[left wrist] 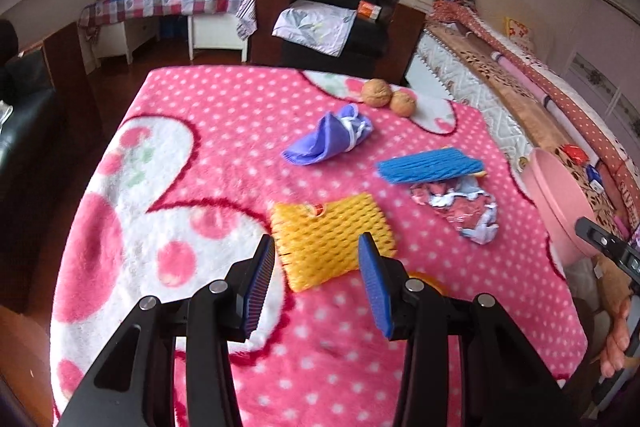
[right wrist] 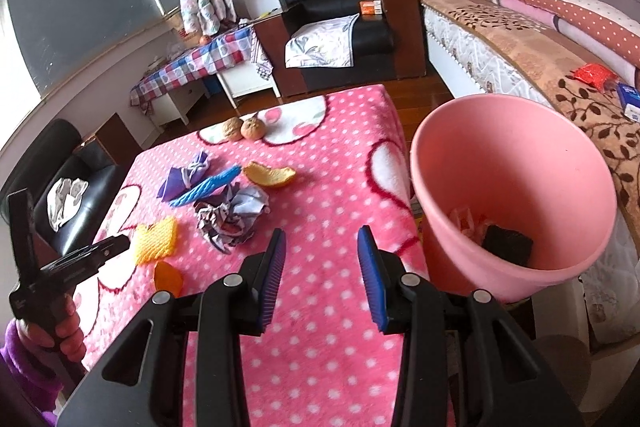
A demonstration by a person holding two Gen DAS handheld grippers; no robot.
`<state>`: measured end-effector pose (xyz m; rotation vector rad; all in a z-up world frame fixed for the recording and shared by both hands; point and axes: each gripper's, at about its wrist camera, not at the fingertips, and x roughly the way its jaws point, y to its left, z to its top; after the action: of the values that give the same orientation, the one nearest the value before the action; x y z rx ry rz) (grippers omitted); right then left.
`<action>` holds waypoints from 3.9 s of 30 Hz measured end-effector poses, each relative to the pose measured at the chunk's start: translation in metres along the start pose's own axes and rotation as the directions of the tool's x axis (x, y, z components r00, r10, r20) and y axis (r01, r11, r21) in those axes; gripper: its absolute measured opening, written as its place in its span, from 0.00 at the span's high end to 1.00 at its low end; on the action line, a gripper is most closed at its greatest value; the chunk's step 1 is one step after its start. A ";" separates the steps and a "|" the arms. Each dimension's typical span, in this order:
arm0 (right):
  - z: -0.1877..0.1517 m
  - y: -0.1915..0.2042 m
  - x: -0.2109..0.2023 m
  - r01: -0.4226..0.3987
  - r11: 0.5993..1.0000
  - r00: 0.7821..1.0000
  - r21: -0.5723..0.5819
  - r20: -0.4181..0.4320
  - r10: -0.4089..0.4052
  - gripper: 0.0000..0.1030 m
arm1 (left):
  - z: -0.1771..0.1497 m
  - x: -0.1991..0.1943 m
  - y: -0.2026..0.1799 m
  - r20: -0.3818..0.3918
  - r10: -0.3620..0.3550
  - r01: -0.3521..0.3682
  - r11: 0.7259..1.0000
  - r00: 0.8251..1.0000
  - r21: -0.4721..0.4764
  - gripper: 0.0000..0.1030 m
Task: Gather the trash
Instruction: 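Grasp the yellow mesh sleeve with the left tool while the right tool grasps the orange peel, then carry the yellow mesh sleeve and orange peel with both tools over the pink bucket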
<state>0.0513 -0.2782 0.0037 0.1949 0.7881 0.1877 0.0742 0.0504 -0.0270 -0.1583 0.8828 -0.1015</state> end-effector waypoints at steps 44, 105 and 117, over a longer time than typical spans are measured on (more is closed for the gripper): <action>-0.035 0.135 0.089 -0.267 0.934 0.922 -0.238 -0.346 0.176 0.85 | -0.005 -0.010 0.037 0.054 -0.103 0.108 0.987 0.993 -0.119 0.92; 0.009 -0.122 -0.026 0.161 0.966 0.981 0.201 0.073 -0.179 0.87 | 0.045 0.017 -0.255 -0.040 -0.396 0.383 0.852 0.917 0.356 0.92; 0.005 -0.144 -0.019 0.200 0.944 0.974 0.263 0.047 -0.220 0.87 | 0.037 0.049 -0.291 -0.104 -0.372 0.380 0.831 0.923 0.406 0.92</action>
<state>0.0551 -0.4228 -0.0148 0.3589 0.7503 -0.1253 0.1273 -0.2397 0.0113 0.0766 0.8210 -0.6625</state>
